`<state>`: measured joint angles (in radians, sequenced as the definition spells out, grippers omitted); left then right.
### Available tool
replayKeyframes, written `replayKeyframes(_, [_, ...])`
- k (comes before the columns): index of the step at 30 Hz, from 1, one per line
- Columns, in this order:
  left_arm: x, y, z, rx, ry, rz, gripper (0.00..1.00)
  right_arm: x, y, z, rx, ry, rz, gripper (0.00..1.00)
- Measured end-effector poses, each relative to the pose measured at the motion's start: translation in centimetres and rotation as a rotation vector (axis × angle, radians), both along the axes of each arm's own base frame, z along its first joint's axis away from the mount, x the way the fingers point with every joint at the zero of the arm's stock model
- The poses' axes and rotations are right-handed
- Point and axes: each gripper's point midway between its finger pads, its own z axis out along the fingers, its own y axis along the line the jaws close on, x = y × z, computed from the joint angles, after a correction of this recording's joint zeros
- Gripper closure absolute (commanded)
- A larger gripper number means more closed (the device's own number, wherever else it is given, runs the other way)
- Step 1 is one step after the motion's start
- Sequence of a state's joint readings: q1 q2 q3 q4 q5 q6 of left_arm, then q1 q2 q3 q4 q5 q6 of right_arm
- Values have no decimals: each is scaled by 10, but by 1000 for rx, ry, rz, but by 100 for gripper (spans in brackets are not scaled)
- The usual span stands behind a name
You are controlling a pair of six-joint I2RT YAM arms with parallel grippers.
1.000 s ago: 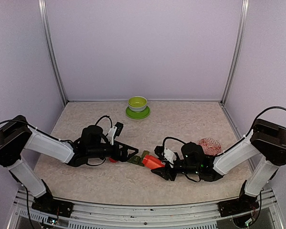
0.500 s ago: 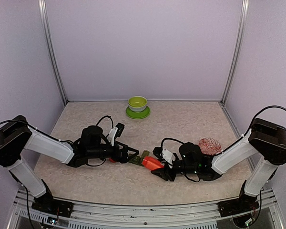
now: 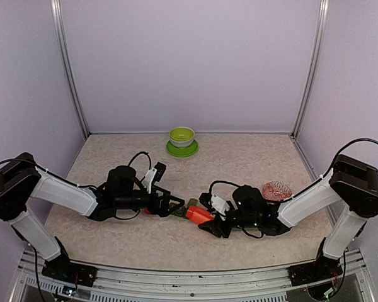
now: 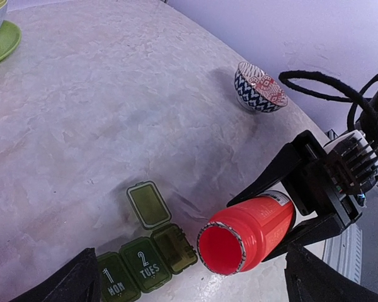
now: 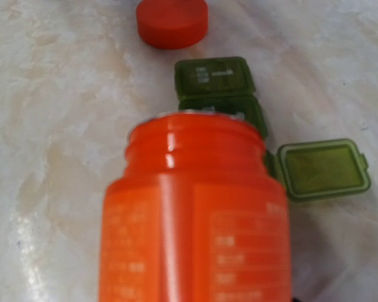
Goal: Sort the pills into containers
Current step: Pour the pill into the compartment of the pill container.
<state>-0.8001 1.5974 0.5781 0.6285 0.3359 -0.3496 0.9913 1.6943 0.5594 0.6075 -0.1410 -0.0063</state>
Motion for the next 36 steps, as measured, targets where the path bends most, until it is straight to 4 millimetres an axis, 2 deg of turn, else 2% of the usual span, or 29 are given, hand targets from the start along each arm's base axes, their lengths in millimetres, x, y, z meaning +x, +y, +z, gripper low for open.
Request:
replayKeyframes(11, [-6,-2,-7,37,0,-23,2,-1,-4,-8,-40,26,-3,95])
replayKeyframes(20, [-8,-10,-11,65,-2,-41,2,3,0,-5,-49,32,-6,95])
replayKeyframes(28, [-5,-10,-18,97,-2,-23,2,2,-3,-9,-77,48,-9,95])
replayKeyframes(36, [-6,-8,-27,126,10,-20,2,3,-1,-5,-81,50,-9,95])
